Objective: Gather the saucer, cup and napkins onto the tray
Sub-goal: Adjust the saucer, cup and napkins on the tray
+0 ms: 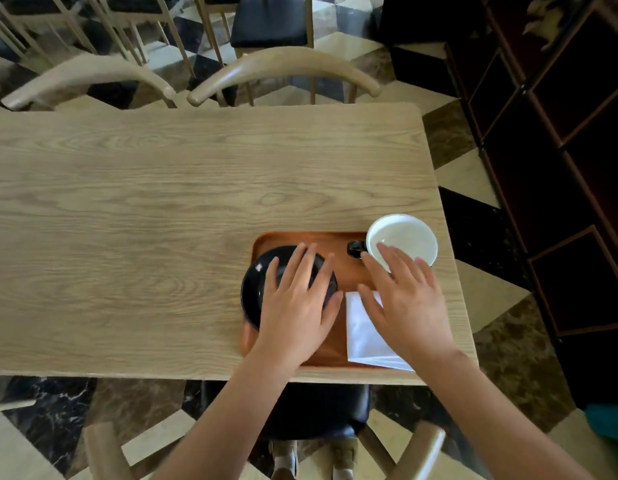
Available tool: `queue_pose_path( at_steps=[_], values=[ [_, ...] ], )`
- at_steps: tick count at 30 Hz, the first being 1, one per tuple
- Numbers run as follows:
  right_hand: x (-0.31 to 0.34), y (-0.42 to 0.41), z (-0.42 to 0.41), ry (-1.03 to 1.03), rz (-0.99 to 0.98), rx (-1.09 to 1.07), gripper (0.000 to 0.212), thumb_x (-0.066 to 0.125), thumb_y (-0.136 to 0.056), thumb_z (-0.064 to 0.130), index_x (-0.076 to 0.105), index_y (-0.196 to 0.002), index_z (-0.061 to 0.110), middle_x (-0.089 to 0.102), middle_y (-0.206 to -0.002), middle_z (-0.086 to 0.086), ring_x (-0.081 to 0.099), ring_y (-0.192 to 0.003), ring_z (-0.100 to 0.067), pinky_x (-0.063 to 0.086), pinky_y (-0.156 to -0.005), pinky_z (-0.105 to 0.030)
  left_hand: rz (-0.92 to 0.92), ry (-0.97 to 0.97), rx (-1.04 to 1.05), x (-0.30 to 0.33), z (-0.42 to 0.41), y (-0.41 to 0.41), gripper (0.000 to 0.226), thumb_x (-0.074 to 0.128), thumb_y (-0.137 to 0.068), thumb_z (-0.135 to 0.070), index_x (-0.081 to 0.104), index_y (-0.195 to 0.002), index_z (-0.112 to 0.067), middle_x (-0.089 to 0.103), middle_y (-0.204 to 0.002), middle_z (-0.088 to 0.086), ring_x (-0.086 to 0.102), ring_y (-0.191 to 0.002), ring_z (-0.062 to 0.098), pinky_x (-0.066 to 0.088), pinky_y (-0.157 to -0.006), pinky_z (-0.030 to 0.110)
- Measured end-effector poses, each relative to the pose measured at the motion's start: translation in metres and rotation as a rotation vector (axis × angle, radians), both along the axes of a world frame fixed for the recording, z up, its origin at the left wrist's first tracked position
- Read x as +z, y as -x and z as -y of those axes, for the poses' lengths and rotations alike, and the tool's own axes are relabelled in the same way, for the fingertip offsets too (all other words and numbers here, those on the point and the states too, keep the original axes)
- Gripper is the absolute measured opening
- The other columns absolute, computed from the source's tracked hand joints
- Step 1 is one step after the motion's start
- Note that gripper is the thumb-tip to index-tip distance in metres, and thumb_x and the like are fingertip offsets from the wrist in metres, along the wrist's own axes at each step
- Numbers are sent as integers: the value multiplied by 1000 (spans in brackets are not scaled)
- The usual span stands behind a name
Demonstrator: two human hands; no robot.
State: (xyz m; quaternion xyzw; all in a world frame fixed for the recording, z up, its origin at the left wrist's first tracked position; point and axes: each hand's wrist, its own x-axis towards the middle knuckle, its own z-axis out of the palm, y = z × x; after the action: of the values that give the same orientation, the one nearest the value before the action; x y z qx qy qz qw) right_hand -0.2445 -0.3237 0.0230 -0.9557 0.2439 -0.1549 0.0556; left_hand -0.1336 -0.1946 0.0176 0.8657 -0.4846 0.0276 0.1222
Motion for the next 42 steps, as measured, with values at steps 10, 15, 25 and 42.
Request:
queue_pose_path(
  at_steps=[10,15,25,42],
  values=[
    [2,6,84,-461,-225,-333,55,55,-86,27,35,-137,20,53,-129,-9,52,-112,-29,49,-82,-41,-157,-41,34,-6,102,-3,42,59,-78,-33,57,-113,-10,67,-98,9,60,-93,30,42,-82,39],
    [-1,5,83,-656,-34,-322,51,51,-86,11,41,-136,17,60,-120,-11,58,-102,-28,45,-77,-31,-585,189,98,-10,101,-10,36,63,-77,-18,63,-113,-15,70,-103,4,60,-99,22,42,-74,25],
    [-2,0,68,-804,65,-327,52,40,-80,3,53,-121,31,59,-92,7,63,-89,-24,54,-80,-41,-818,186,142,-6,74,-30,37,65,-81,-14,64,-117,-20,68,-117,-4,59,-110,9,42,-92,21],
    [-52,97,22,-281,-136,96,53,46,-87,41,45,-135,18,39,-147,-7,27,-138,-18,34,-108,-43,-257,38,-389,-47,-1,64,46,43,-93,-24,37,-138,-18,39,-146,12,34,-136,24,35,-108,34]
  ],
)
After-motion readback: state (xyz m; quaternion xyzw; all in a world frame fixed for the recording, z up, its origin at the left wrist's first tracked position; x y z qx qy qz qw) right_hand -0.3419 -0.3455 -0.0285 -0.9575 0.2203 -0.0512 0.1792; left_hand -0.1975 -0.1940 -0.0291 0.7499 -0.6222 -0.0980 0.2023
